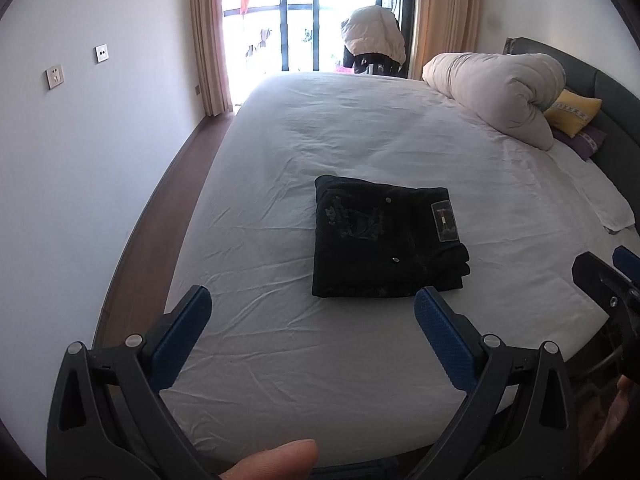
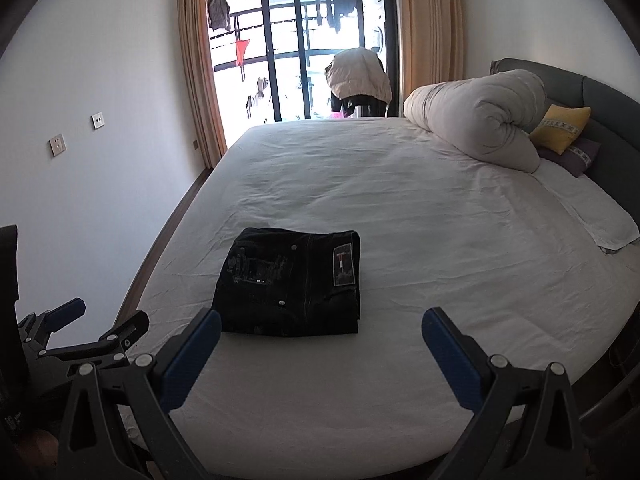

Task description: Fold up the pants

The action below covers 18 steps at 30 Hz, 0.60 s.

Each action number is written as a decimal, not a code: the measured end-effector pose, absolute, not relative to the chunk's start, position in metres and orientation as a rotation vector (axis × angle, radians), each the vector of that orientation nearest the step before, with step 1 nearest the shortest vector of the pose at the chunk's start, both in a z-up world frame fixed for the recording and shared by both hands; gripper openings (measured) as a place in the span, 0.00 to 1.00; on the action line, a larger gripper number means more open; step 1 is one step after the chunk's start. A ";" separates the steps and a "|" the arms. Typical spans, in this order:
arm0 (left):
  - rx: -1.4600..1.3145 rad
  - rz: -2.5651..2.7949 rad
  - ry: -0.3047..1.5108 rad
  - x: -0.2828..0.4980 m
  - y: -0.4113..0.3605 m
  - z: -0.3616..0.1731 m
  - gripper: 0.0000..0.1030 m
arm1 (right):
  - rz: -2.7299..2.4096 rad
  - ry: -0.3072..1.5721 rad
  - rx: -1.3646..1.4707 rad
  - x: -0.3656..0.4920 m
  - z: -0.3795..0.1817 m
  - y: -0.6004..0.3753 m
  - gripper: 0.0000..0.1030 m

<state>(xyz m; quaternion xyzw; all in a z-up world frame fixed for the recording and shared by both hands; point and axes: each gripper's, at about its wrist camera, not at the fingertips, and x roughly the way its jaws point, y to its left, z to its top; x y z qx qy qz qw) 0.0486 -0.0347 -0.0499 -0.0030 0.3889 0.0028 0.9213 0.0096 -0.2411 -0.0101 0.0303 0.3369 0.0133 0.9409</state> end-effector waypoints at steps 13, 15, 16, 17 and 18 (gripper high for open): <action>-0.006 0.010 0.810 0.050 -0.034 -0.055 1.00 | 0.036 0.718 0.064 0.014 -0.019 -0.239 1.00; -0.005 0.010 0.810 0.049 -0.035 -0.055 1.00 | 0.036 0.718 0.064 0.014 -0.019 -0.239 1.00; -0.005 0.009 0.809 0.049 -0.035 -0.056 1.00 | 0.036 0.719 0.065 0.013 -0.019 -0.239 1.00; -0.005 0.008 0.809 0.049 -0.035 -0.056 1.00 | 0.036 0.718 0.066 0.013 -0.020 -0.238 1.00; -0.004 0.008 0.810 0.049 -0.035 -0.056 1.00 | 0.036 0.718 0.065 0.014 -0.020 -0.238 1.00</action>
